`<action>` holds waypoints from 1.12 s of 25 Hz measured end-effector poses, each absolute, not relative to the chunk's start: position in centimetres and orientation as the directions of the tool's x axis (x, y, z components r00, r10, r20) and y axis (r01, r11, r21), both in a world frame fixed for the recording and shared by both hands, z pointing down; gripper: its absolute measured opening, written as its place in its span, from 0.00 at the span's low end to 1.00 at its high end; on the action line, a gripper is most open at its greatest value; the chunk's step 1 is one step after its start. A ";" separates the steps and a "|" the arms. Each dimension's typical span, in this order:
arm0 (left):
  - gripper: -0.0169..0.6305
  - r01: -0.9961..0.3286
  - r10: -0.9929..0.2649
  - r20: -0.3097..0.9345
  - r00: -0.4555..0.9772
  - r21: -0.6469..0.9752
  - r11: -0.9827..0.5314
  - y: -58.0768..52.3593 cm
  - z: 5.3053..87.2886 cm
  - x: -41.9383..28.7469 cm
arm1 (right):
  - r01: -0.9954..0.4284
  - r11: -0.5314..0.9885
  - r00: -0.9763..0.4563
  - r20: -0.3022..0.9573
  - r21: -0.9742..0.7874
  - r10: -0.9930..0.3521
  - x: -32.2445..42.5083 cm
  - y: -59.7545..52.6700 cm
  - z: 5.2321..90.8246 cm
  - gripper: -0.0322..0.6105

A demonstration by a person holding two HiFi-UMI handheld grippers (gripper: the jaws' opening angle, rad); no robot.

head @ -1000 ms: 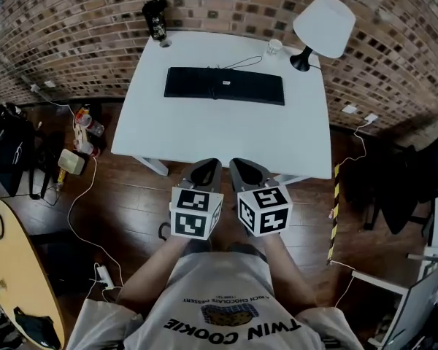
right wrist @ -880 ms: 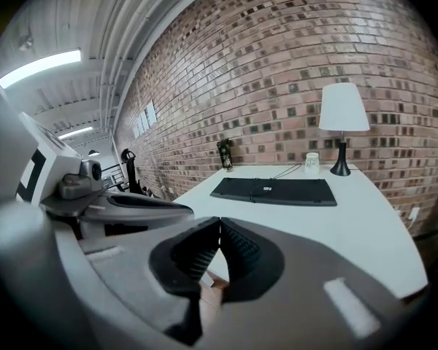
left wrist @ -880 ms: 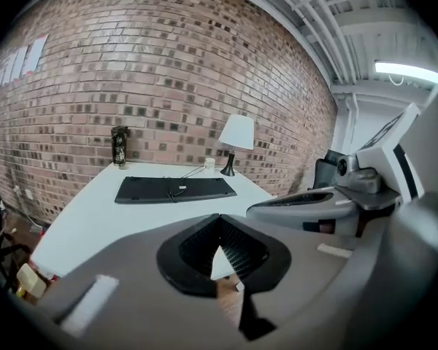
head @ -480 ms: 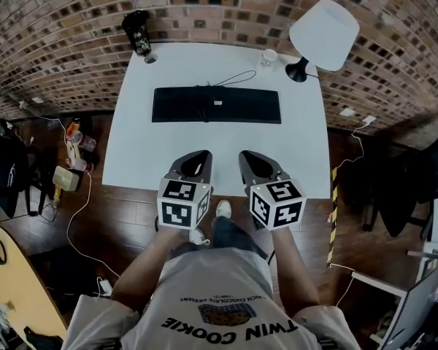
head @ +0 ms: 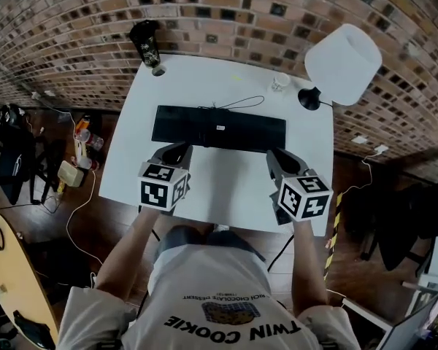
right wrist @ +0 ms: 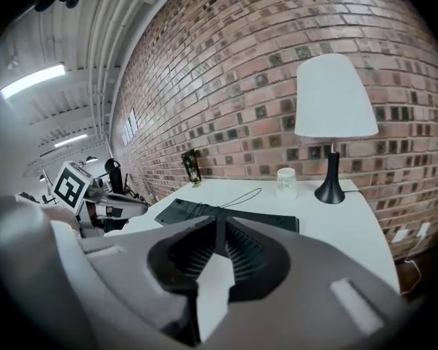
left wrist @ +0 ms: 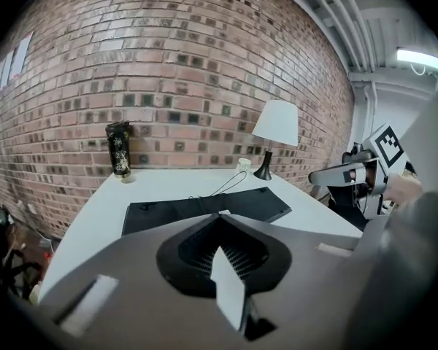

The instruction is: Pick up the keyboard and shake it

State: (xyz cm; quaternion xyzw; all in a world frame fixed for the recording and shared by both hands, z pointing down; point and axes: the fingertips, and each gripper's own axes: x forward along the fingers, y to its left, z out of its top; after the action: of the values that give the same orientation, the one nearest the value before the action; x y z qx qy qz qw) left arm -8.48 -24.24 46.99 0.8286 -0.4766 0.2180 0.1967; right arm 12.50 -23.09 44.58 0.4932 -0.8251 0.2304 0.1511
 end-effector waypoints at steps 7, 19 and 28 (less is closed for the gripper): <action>0.14 -0.887 -0.663 0.614 0.429 0.146 -0.438 -29.1 48.9 -12.8 | -0.882 0.340 -0.466 0.510 -0.325 -0.723 16.7 -28.0 47.5 0.19; 0.38 -0.877 -0.573 0.673 0.468 0.271 -0.398 -36.6 53.9 -19.3 | -0.858 0.315 -0.510 0.601 -0.406 -0.615 20.2 -34.9 54.3 0.40; 0.50 -0.784 -0.437 0.660 0.611 0.425 -0.453 -38.4 56.7 -19.4 | -0.807 0.346 -0.590 0.639 -0.479 -0.493 20.4 -37.0 57.3 0.50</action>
State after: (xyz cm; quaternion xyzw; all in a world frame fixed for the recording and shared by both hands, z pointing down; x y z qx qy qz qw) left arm -19.44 -38.37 56.67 0.8190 -0.3725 0.2363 0.3668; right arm 20.44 -36.98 57.30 0.4080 -0.7965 0.4009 0.1957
